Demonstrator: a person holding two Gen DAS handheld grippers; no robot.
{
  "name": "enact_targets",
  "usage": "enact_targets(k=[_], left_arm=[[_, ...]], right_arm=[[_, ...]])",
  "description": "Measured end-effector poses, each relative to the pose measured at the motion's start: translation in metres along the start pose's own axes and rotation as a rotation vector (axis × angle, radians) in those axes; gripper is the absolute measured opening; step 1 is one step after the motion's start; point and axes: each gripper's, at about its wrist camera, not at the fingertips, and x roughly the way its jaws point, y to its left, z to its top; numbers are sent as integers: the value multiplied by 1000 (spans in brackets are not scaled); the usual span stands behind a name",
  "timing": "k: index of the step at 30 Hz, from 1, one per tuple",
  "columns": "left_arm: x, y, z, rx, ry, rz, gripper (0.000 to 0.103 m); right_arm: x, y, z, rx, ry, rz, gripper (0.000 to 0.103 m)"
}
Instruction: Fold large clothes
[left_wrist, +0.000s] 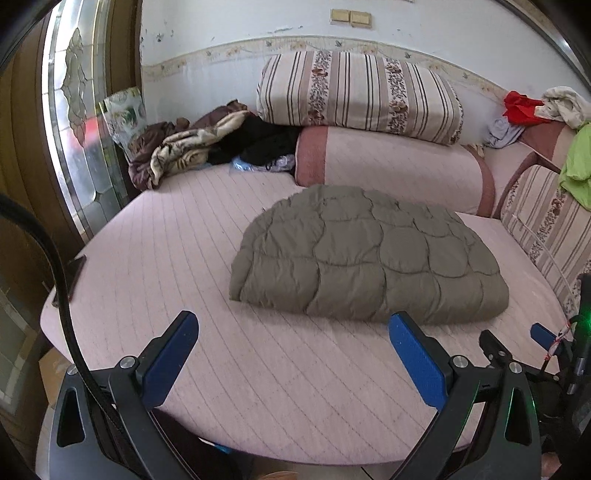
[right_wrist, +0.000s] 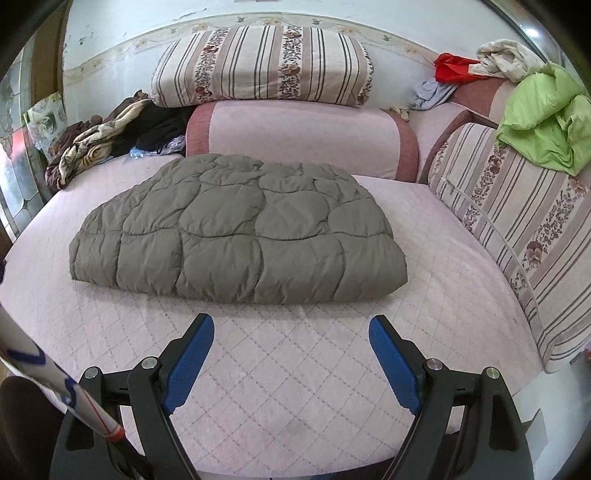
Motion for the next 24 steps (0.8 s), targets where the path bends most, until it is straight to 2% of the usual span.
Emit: enact_targets(k=[9, 24], left_arm=[[-1, -1, -9, -5, 36, -21, 103], [9, -6, -13, 23, 73, 41, 103]], right_arm=[[-10, 5, -6, -5, -6, -2, 89], [-13, 9, -12, -10, 10, -6, 90]])
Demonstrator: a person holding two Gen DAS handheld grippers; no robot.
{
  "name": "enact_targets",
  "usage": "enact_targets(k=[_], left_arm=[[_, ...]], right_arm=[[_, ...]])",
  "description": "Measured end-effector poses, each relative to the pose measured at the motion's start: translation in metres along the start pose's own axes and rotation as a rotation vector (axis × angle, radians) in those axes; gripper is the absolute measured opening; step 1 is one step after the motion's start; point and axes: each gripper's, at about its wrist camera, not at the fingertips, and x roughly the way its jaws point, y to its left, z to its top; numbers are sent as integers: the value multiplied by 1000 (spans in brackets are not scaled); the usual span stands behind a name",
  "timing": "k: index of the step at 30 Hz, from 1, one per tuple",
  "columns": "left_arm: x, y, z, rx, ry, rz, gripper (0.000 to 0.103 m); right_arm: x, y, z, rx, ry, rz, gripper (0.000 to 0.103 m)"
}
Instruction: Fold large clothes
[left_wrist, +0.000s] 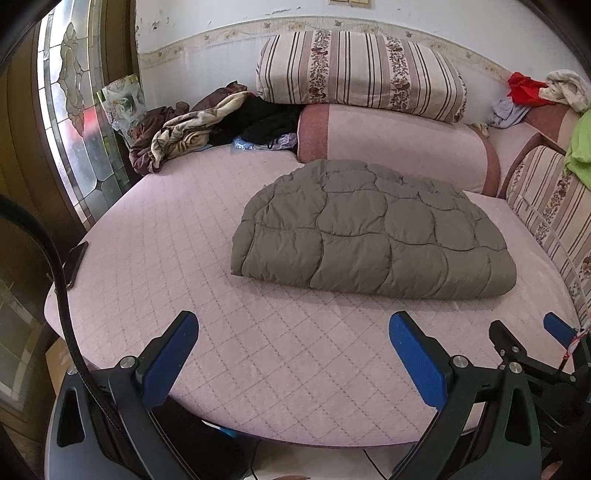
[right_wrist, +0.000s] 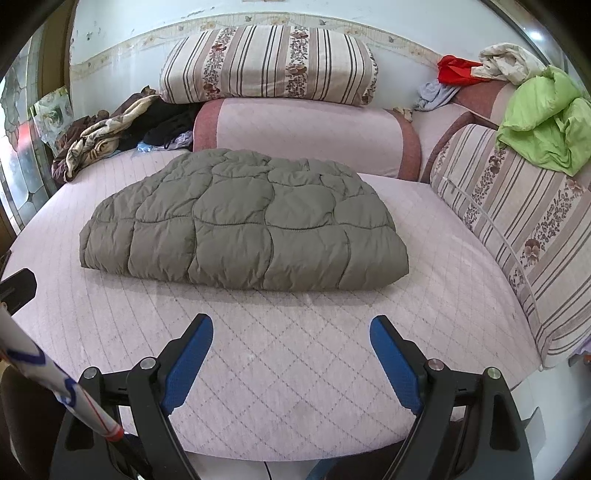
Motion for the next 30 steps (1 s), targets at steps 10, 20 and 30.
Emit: enact_targets(k=[10, 20, 30], left_arm=[[9, -4, -2, 6, 25, 12, 103], [14, -9, -4, 17, 45, 5, 103], [23, -14, -6, 27, 72, -1, 103]], right_arm=[[0, -4, -3, 2, 8, -7, 90], [1, -6, -5, 5, 11, -18, 90], [9, -5, -7, -3, 29, -19, 90]])
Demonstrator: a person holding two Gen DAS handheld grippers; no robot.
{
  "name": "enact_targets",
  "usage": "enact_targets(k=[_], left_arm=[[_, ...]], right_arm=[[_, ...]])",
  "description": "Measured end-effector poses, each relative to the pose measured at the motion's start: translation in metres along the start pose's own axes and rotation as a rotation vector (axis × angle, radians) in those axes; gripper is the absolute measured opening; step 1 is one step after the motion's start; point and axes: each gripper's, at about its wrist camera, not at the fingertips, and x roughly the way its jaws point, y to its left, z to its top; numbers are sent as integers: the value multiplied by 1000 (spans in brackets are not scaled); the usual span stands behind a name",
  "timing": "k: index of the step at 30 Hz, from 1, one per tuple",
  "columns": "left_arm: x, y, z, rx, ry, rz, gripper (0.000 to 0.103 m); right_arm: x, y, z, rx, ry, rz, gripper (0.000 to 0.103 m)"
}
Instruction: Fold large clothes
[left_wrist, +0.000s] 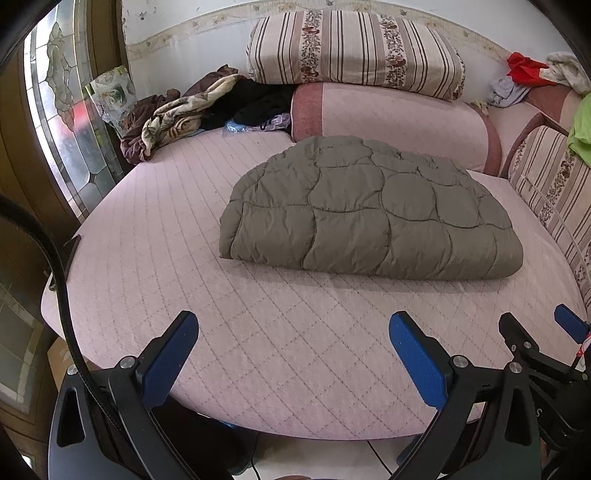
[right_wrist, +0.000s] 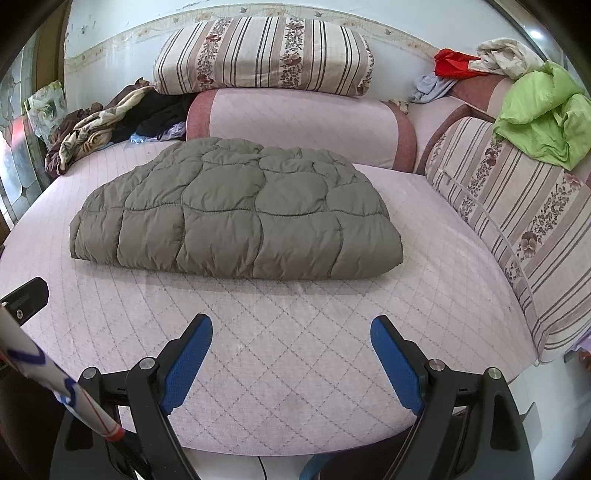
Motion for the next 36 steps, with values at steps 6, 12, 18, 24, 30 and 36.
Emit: enact_targets(k=[6, 12, 18, 24, 30, 36], left_arm=[[7, 0, -2, -5, 25, -7, 103], [12, -2, -3, -2, 39, -9, 103], [18, -3, -4, 0, 56, -11, 103], [23, -3, -4, -2, 69, -12, 103], [28, -3, -4, -3, 80, -9, 103], [32, -2, -4, -7, 89, -12, 103]], right_arm=[[4, 1, 0, -3, 5, 0, 91], [8, 5, -2, -13, 14, 5, 91], [11, 8, -3, -21, 15, 13, 91], [14, 8, -3, -21, 23, 11, 91], [17, 11, -4, -25, 29, 14, 91], [21, 13, -4, -26, 39, 20, 91]])
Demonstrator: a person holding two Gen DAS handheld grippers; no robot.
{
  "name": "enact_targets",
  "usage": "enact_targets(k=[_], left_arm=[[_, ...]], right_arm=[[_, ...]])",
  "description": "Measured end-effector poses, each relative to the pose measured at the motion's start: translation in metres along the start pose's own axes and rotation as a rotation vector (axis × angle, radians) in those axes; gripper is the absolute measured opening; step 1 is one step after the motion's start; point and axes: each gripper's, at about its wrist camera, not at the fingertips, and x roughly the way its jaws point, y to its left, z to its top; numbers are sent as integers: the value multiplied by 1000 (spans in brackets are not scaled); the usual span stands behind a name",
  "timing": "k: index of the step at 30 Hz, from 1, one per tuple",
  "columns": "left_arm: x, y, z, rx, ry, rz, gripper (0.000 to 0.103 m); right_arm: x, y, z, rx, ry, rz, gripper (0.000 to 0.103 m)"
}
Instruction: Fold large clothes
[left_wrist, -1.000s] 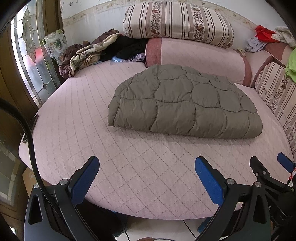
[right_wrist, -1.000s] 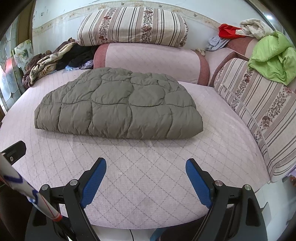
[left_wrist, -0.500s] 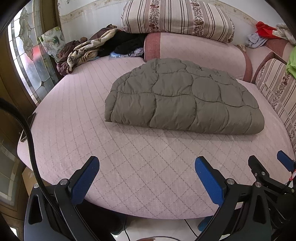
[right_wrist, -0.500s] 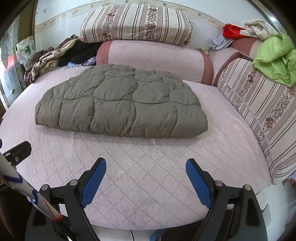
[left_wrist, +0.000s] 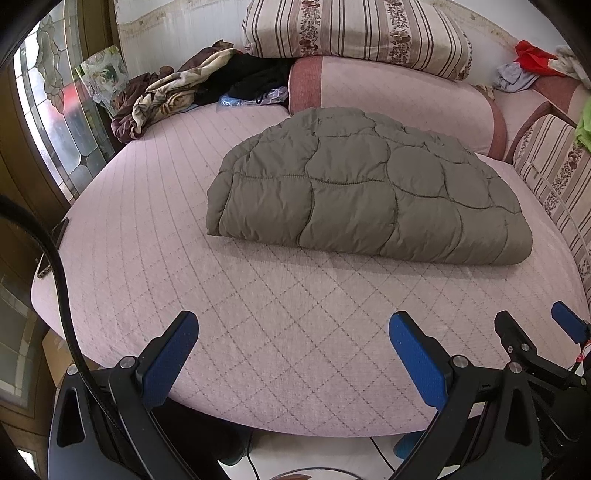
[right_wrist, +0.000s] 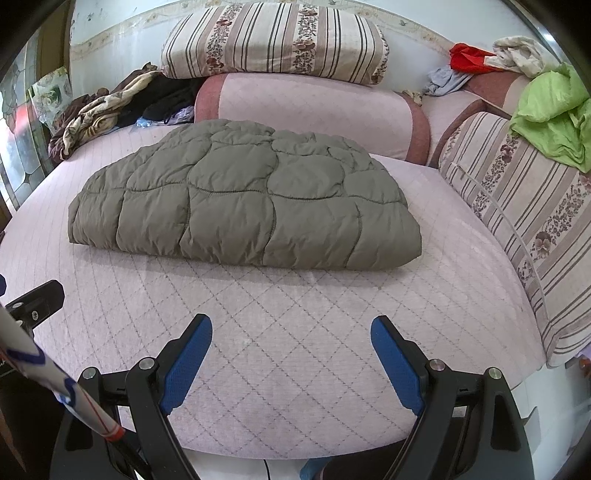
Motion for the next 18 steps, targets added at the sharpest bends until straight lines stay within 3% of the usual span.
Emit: enact_targets(k=[18], left_arm=[[4, 0, -1, -2, 4, 6, 103]], right_arm=[[1, 5, 0, -9, -7, 2, 91]])
